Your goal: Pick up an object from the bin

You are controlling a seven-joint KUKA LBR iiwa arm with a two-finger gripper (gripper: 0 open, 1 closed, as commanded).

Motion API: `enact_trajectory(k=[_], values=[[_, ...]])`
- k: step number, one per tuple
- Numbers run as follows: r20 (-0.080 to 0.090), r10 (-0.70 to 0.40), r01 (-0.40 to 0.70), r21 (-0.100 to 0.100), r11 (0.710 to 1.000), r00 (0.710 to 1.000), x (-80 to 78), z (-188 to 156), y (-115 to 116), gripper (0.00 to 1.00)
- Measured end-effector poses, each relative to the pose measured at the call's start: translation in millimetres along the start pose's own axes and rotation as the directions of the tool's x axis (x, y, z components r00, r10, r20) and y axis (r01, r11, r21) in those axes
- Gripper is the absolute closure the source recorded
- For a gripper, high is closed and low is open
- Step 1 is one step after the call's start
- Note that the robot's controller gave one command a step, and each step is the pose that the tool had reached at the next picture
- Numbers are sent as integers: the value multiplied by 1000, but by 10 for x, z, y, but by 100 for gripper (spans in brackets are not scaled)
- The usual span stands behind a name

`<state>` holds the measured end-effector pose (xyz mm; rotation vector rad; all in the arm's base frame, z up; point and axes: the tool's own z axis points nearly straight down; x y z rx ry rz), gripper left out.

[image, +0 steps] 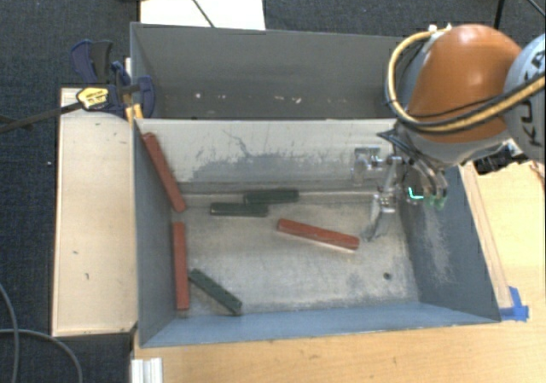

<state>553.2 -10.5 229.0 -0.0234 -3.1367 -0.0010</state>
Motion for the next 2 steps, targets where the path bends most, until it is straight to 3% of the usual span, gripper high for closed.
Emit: enact_trajectory(k=[1,2], values=[[8,0,0,0,1000,1000,-15,-38,0,0],[14,-19,19,1,1000,1000,53,465,-44,0]])
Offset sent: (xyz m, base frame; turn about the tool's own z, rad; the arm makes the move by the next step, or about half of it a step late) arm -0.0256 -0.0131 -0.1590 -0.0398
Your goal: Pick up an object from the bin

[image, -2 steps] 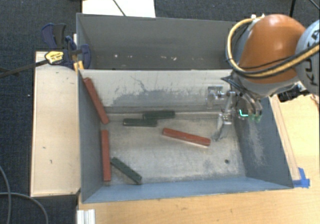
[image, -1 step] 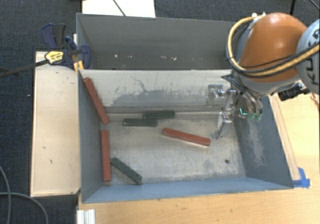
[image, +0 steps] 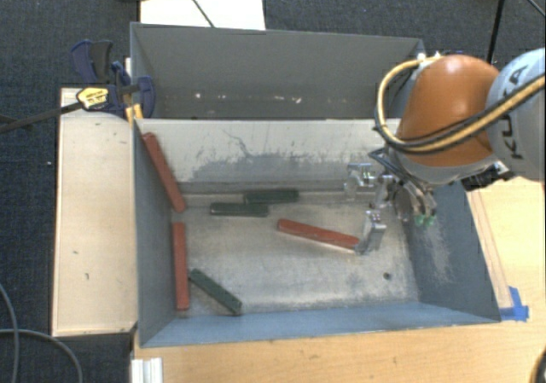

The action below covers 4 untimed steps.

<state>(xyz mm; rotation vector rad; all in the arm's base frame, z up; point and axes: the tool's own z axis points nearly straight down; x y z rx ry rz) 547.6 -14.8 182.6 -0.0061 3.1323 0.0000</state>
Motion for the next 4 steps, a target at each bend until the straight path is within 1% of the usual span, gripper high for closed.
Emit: enact_trajectory(k=[1,2,3,4], values=[[-8,-77,77,-2,997,997,-91,1103,-98,100],[-9,-77,77,-1,997,997,-88,1111,-99,0],[-9,-78,78,-1,997,997,-87,1113,-99,100],[-9,-78,78,-1,997,997,-87,1113,-99,100]])
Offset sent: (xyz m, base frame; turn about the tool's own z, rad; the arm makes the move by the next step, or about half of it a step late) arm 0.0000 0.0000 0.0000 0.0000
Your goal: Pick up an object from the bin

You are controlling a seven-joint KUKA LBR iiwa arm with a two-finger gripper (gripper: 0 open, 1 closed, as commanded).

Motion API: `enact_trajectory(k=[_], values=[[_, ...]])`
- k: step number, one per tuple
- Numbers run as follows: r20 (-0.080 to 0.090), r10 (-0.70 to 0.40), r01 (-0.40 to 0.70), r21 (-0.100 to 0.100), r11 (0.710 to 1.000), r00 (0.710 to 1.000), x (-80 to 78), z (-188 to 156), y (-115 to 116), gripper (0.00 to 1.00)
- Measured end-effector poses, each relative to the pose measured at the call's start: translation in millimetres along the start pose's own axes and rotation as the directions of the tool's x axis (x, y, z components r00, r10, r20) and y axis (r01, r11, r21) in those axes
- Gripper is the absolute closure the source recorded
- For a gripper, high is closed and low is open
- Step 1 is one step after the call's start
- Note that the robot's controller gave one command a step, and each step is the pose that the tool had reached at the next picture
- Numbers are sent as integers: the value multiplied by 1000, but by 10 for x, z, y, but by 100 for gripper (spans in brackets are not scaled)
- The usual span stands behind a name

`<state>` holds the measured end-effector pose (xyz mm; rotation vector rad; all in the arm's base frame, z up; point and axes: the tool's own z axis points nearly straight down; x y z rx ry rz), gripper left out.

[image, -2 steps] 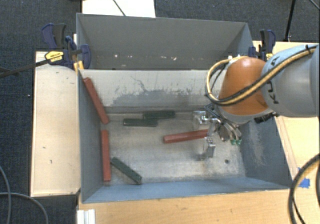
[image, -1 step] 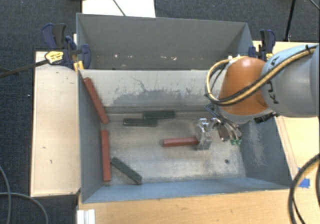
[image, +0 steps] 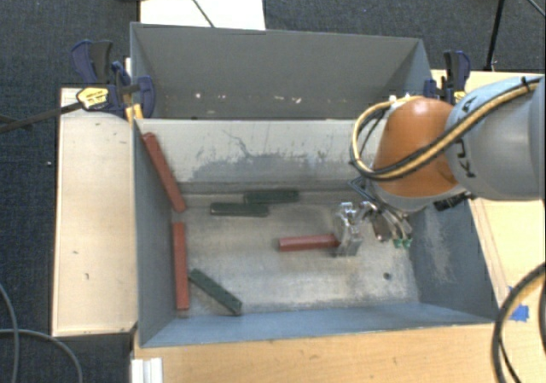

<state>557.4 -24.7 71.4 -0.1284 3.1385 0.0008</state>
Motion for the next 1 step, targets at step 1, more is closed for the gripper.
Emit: enact_trajectory(k=[1], values=[[7,21,-21,2,1000,1000,9,-1686,-256,100]])
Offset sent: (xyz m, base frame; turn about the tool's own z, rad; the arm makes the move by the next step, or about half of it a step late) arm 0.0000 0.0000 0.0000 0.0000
